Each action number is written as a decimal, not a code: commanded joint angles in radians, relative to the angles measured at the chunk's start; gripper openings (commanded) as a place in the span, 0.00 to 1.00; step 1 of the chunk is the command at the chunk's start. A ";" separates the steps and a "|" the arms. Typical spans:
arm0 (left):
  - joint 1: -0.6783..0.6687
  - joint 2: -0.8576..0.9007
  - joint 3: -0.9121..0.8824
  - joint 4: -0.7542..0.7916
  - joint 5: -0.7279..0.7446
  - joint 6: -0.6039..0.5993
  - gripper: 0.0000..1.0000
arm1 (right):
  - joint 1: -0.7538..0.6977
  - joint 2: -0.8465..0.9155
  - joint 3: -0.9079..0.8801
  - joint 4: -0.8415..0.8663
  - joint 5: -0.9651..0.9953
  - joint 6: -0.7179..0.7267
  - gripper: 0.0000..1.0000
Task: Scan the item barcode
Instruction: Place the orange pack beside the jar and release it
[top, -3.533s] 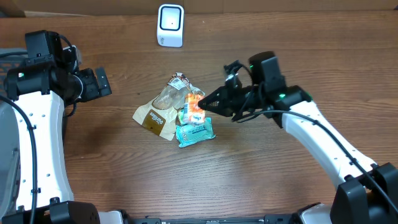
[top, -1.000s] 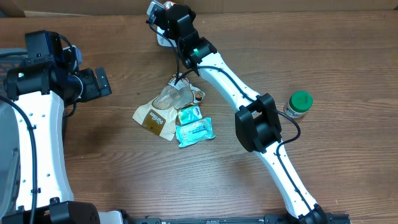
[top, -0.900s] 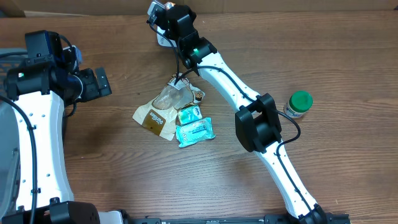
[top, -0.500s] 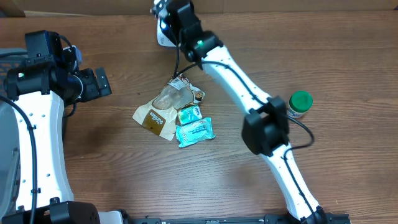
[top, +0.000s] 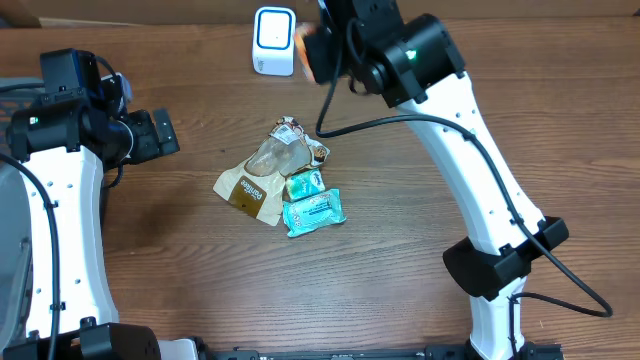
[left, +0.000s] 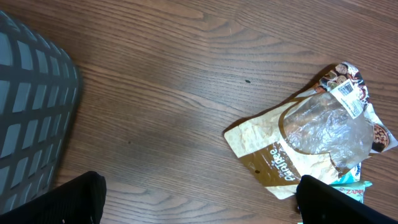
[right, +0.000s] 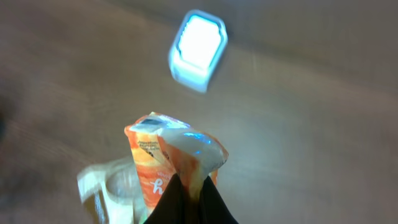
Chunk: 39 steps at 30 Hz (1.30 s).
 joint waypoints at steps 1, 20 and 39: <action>-0.007 -0.006 0.006 0.001 0.003 0.012 1.00 | -0.045 0.007 -0.002 -0.106 -0.001 0.121 0.04; -0.007 -0.006 0.006 0.001 0.003 0.012 1.00 | -0.301 0.023 -0.640 -0.057 0.000 0.340 0.04; -0.007 -0.006 0.006 0.001 0.003 0.012 1.00 | -0.418 0.023 -0.797 0.024 0.024 0.324 0.54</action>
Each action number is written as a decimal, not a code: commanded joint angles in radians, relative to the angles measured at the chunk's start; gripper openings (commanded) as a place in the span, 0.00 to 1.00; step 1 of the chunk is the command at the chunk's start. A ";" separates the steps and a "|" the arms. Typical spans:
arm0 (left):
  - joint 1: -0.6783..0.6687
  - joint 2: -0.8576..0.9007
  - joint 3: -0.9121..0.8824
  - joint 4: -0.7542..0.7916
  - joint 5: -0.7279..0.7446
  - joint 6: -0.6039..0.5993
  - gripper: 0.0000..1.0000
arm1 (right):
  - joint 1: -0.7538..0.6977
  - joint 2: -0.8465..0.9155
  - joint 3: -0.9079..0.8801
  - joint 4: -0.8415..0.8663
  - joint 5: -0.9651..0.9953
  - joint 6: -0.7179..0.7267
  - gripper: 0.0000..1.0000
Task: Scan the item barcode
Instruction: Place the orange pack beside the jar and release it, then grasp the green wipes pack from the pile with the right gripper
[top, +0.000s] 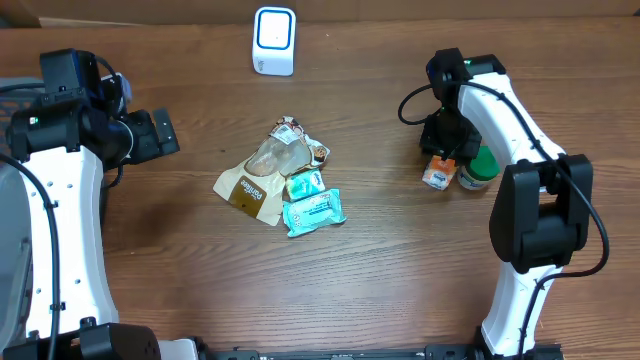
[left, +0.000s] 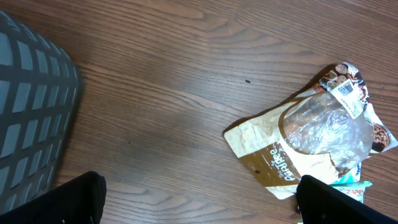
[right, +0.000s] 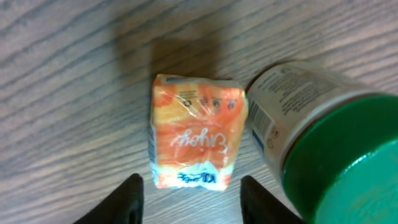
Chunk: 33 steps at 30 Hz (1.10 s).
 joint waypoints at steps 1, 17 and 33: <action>-0.007 -0.006 0.006 0.002 0.003 0.012 1.00 | -0.001 0.001 0.020 -0.003 -0.007 -0.002 0.54; -0.007 -0.006 0.006 0.002 0.003 0.012 1.00 | 0.185 0.001 0.136 -0.018 -0.541 -0.263 0.55; -0.007 -0.006 0.006 0.001 0.003 0.012 1.00 | 0.585 0.002 -0.050 0.312 -0.483 0.104 0.34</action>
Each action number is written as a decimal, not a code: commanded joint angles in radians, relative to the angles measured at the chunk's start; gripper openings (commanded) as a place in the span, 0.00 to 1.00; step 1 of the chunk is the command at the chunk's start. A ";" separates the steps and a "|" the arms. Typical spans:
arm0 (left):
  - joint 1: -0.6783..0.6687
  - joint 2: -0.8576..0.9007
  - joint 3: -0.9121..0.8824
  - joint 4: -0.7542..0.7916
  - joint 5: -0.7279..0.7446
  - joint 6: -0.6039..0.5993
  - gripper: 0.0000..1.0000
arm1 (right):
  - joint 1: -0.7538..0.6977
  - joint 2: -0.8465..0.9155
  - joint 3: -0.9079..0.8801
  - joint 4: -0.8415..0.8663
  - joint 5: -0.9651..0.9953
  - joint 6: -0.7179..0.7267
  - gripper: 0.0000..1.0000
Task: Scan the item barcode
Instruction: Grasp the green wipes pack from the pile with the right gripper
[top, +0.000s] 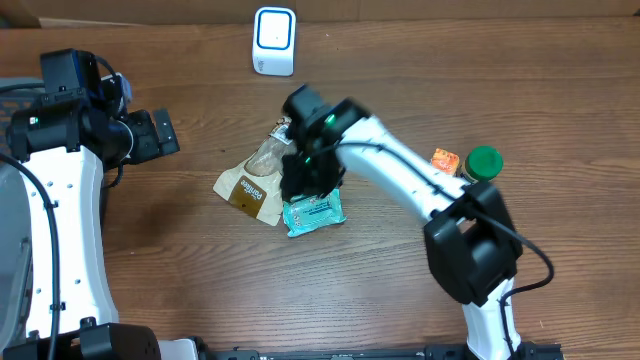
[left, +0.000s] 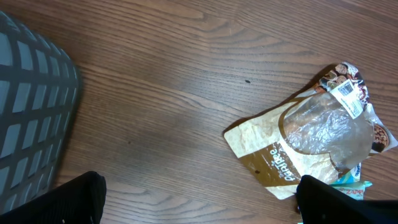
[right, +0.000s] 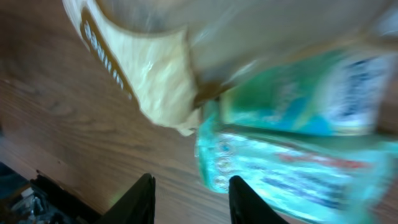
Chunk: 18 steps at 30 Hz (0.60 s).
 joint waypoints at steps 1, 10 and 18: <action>-0.007 -0.006 0.006 0.001 0.003 0.012 1.00 | 0.036 0.001 -0.061 0.045 0.017 0.133 0.32; -0.007 -0.006 0.006 0.001 0.003 0.012 1.00 | 0.053 0.001 -0.143 0.050 0.058 0.179 0.31; -0.007 -0.006 0.006 0.001 0.003 0.012 1.00 | 0.006 0.001 -0.144 -0.106 0.218 0.168 0.32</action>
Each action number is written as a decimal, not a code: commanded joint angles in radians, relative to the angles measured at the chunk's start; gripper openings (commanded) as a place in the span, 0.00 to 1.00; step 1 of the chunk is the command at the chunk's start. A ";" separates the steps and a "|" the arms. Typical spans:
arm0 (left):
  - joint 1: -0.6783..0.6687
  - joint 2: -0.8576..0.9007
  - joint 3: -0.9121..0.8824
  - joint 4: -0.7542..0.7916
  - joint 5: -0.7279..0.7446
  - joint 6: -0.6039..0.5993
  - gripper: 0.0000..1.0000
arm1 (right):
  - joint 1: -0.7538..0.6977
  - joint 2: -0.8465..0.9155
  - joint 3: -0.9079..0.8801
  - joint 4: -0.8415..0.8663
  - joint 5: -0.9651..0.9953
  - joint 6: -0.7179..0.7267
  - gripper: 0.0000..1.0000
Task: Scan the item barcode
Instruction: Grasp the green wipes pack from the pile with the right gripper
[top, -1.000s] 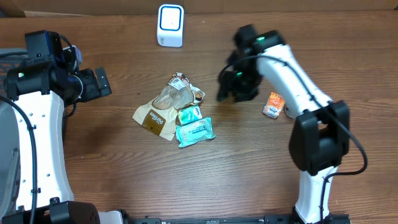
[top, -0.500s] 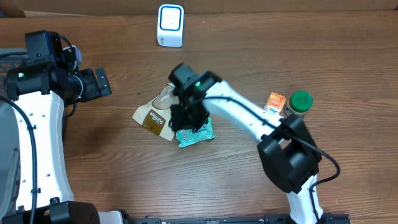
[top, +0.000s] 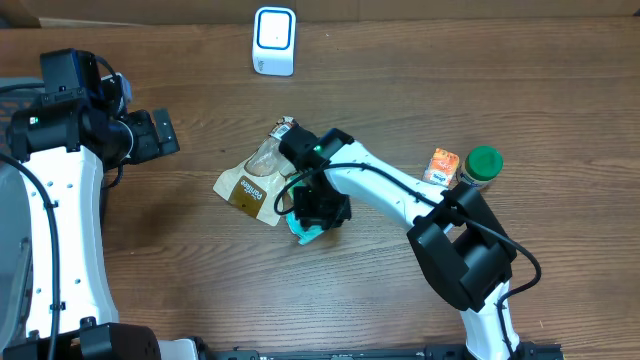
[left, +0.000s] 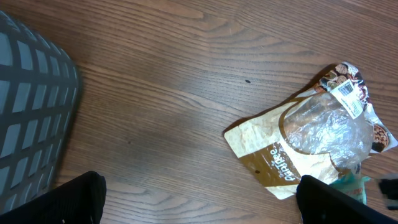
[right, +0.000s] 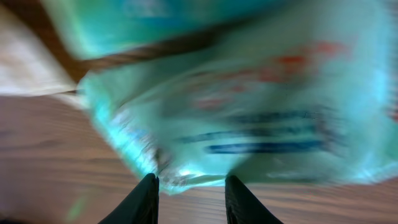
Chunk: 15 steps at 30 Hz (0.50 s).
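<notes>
The large teal packet (right: 236, 81) fills the right wrist view, blurred. My right gripper (right: 189, 193) is open, its fingertips (right: 148, 200) standing on either side of the packet's near edge. From overhead the right gripper (top: 318, 210) covers most of that teal packet (top: 304, 234). A brown and clear bag (top: 252, 185) lies just to its left. The white scanner (top: 273, 40) stands at the back. My left gripper (top: 160, 132) hangs open at the far left, away from the pile; its fingers (left: 78, 199) frame bare wood beside the bag (left: 311, 140).
An orange pack (top: 440, 165) and a green-lidded jar (top: 484, 163) stand together at the right. A grey mesh basket (left: 31, 106) sits beyond the table's left edge, under the left arm.
My right gripper has moved from the edge of the bag and teal packets to low over the large teal packet, its open fingers now astride the packet's edge. The left arm has not moved.
My right gripper held the orange pack up by the scanner. Then the pack lay beside the green-lidded jar with the gripper open above it. Then the gripper was over the pile in the middle, and now it is down at the large teal packet.
</notes>
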 joint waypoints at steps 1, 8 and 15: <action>-0.007 -0.006 0.006 0.001 0.003 0.012 1.00 | -0.034 0.001 -0.010 -0.035 0.118 0.000 0.32; -0.007 -0.006 0.006 0.001 0.003 0.012 1.00 | -0.101 0.001 -0.010 -0.090 0.262 0.000 0.41; -0.008 -0.006 0.006 0.001 0.003 0.012 1.00 | -0.237 0.000 -0.010 -0.101 0.278 -0.031 0.40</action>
